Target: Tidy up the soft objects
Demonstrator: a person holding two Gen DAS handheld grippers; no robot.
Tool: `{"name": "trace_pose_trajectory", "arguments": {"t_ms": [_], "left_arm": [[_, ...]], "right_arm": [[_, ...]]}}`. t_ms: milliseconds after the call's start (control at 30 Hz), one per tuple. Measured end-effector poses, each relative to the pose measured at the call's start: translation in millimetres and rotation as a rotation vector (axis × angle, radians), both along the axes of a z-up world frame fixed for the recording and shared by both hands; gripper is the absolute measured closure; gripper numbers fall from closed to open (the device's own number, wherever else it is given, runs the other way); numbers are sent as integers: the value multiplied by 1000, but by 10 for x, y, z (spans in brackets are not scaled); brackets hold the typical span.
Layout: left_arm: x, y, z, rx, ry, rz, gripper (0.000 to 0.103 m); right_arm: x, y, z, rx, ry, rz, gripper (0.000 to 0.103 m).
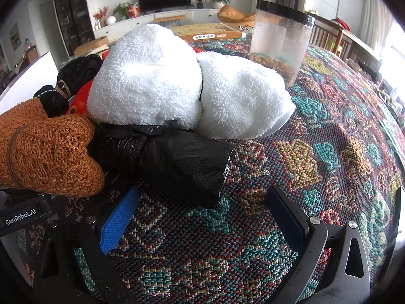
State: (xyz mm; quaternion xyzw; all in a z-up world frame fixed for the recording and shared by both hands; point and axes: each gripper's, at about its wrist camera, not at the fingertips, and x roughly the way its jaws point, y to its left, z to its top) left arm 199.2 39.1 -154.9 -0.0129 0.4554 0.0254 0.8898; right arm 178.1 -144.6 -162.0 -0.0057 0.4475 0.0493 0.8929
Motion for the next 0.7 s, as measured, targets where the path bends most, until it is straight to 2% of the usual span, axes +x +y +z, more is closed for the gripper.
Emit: {"name": "trace_pose_trajectory", "arguments": {"t_ms": [700], "left_arm": [[-3, -4, 1, 1, 0, 1, 0]], "right_arm": [[2, -2, -3, -1, 0, 0, 2]]}}
